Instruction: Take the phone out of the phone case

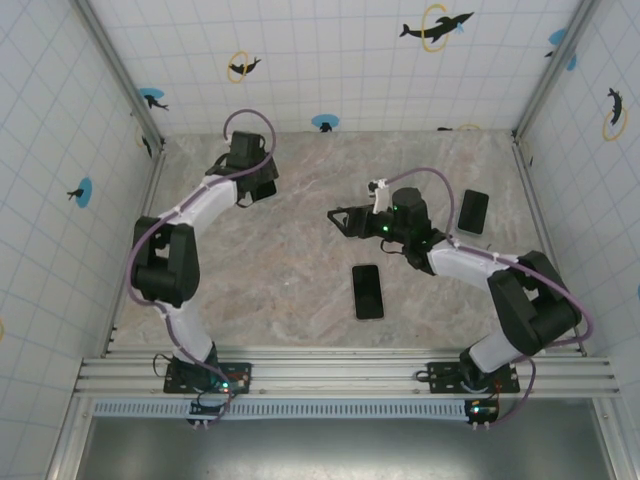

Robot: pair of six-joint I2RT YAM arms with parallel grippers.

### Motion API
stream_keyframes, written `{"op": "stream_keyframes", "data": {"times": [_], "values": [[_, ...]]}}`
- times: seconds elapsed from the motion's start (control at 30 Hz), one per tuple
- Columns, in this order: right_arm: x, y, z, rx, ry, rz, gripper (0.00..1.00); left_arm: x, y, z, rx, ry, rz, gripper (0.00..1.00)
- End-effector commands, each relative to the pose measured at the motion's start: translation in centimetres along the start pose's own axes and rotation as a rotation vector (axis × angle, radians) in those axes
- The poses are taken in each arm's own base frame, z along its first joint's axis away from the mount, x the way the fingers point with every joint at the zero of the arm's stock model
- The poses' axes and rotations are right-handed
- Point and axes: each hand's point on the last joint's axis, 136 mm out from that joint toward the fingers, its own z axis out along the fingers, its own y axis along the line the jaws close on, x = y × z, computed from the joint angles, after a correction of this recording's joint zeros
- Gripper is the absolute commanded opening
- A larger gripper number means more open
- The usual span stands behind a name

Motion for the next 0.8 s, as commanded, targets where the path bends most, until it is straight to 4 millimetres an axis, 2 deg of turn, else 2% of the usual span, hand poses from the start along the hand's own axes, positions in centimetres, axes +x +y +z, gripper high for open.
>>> {"op": "stream_keyframes", "data": {"times": [0.0,0.17,0.2,0.37,0.53,0.7,0.77], "values": [[-1.8,1.9,1.3,-0.059,-0.06,0.052,0.96,-0.6,-3.0,-2.6,0.103,-0.06,-0.039,0.69],[-1.6,2.7,3.0,-0.08,-0.038,0.08,0.89,1.0,-6.6,-5.1,0.171,-0.065,-0.009,0.69],[-1.8,2.2,3.3,-0.055,-0.054,0.09,0.88,1.5,-7.4,-5.5,0.188,-0.065,-0.001,0.69],[-1.5,2.2,4.7,-0.044,-0.037,0.105,0.79,2.6,-9.7,-7.0,0.237,-0.065,0.009,0.69],[-1.3,1.4,6.1,-0.018,-0.013,0.133,0.66,3.5,-11.2,-8.0,0.272,-0.064,0.013,0.69],[-1.6,1.6,6.9,-0.03,-0.022,0.149,0.55,3.9,-12.2,-8.5,0.298,-0.06,0.013,0.69],[-1.6,1.5,7.1,-0.028,-0.026,0.158,0.48,4.0,-12.5,-8.6,0.302,-0.06,0.016,0.7]]}}
